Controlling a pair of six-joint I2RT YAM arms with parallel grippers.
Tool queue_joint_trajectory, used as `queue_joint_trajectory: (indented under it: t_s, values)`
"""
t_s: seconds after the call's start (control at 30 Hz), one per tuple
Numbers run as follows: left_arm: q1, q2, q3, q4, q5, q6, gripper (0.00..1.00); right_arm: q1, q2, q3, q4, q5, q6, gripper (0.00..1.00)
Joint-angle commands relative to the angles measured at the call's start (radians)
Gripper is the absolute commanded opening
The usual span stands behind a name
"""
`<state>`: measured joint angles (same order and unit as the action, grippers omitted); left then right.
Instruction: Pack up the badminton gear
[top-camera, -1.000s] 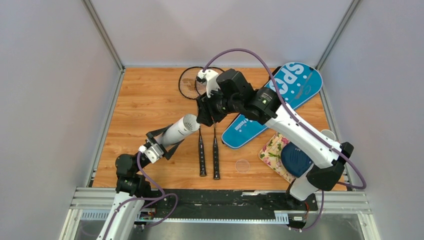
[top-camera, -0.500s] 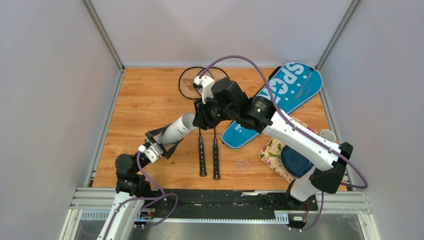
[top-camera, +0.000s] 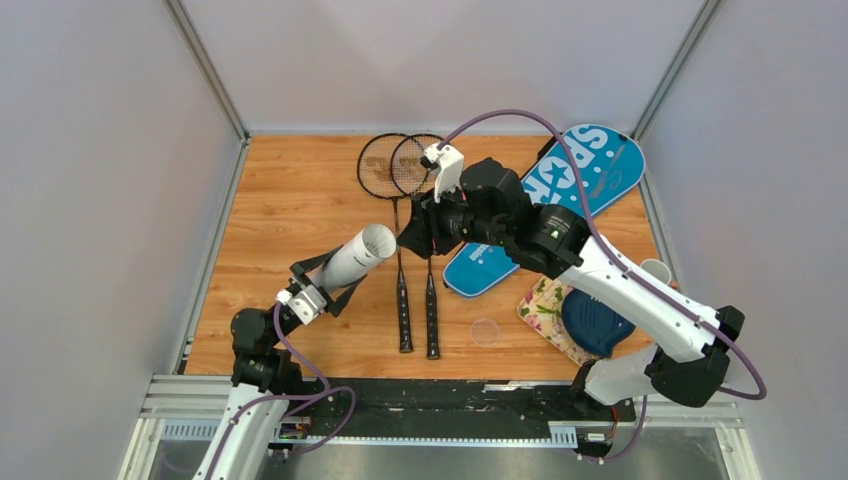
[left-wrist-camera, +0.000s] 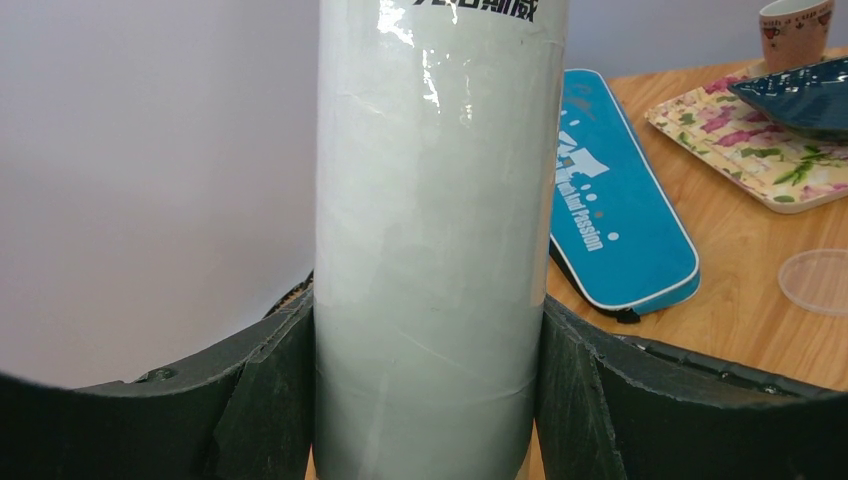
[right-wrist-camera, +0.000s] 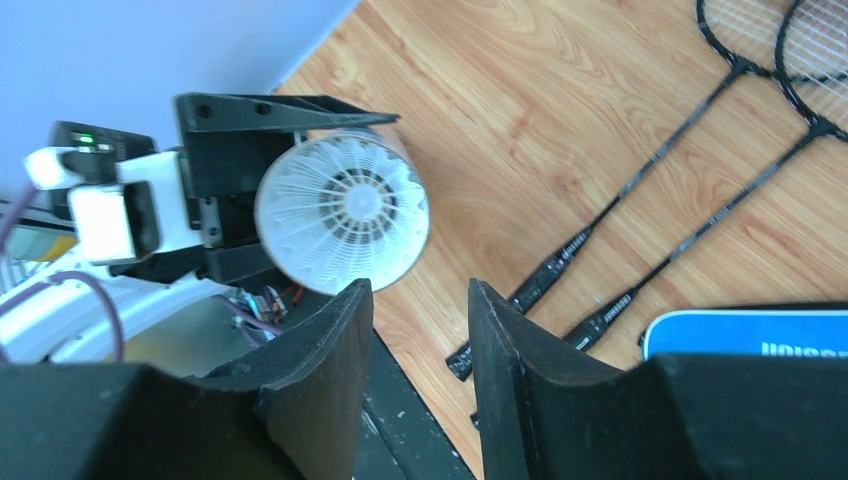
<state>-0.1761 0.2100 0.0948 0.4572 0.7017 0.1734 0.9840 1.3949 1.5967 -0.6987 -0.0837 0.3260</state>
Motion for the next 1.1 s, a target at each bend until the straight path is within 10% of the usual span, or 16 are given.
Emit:
queue_joint_trajectory:
  t_s: [0.0, 0.47, 0.7, 1.07]
  values:
    - [0.001, 0.0, -0.004, -0.091, -0.015, -0.052, 0.04, -0.001, -0.014, -0.004, 0.087, -0.082, 0.044, 0.43]
    - [0.001, 0.002, -0.004, -0.089, -0.033, -0.06, 0.04, -0.002, -0.026, -0.024, 0.087, 0.081, 0.025, 0.41]
    - [0.0, 0.002, 0.009, -0.123, -0.083, -0.04, 0.04, -0.064, -0.37, -0.42, 0.142, 0.331, 0.067, 0.71]
    - [0.001, 0.0, 0.02, -0.143, -0.128, -0.032, 0.04, -0.067, -0.323, -0.753, -0.048, 0.187, 0.264, 0.56]
